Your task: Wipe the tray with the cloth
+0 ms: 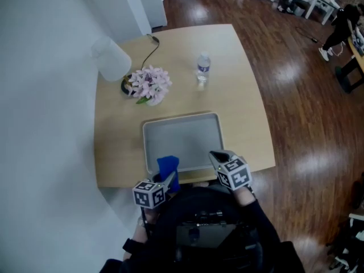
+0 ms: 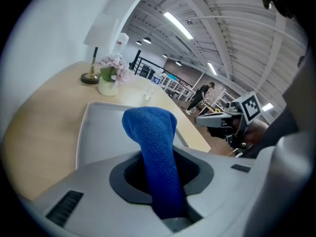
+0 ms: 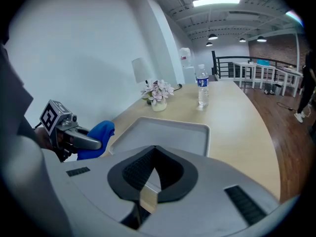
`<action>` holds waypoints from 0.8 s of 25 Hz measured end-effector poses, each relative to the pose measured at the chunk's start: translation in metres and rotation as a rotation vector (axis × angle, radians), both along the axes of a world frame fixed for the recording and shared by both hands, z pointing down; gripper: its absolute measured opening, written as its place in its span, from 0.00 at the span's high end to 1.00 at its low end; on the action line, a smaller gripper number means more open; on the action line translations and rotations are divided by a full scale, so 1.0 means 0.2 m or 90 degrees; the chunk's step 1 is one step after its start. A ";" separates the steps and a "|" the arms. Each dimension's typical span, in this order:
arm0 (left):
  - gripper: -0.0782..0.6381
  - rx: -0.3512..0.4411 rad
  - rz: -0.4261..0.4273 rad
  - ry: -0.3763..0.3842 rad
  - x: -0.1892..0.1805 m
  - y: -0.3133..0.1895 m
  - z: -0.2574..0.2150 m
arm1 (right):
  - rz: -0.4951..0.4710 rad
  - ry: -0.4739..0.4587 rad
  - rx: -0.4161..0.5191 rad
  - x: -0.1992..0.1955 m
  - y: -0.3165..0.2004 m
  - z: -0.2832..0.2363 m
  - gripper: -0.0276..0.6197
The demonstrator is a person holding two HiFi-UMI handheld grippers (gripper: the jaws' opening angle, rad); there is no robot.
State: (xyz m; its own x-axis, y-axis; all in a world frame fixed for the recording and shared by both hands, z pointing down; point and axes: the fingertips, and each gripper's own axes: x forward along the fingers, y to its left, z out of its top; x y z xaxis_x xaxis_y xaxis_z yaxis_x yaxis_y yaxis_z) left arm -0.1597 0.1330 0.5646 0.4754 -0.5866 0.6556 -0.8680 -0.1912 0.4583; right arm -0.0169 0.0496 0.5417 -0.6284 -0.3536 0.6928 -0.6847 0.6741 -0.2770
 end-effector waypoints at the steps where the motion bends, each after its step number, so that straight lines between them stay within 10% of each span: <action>1: 0.74 -0.003 -0.006 -0.001 -0.03 0.02 0.01 | -0.005 0.000 0.001 -0.03 0.01 0.00 0.95; 20: 0.74 0.035 -0.052 -0.051 -0.53 -0.07 -0.05 | 0.001 0.005 0.012 -0.18 0.01 -0.03 0.95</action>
State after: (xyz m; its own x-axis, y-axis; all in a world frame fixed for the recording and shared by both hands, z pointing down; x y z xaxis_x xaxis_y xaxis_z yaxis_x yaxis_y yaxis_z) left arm -0.2660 0.1196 0.5550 0.3721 -0.6576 0.6551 -0.9151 -0.1419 0.3774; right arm -0.0539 0.0522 0.5356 -0.6225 -0.3676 0.6909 -0.6878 0.6781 -0.2590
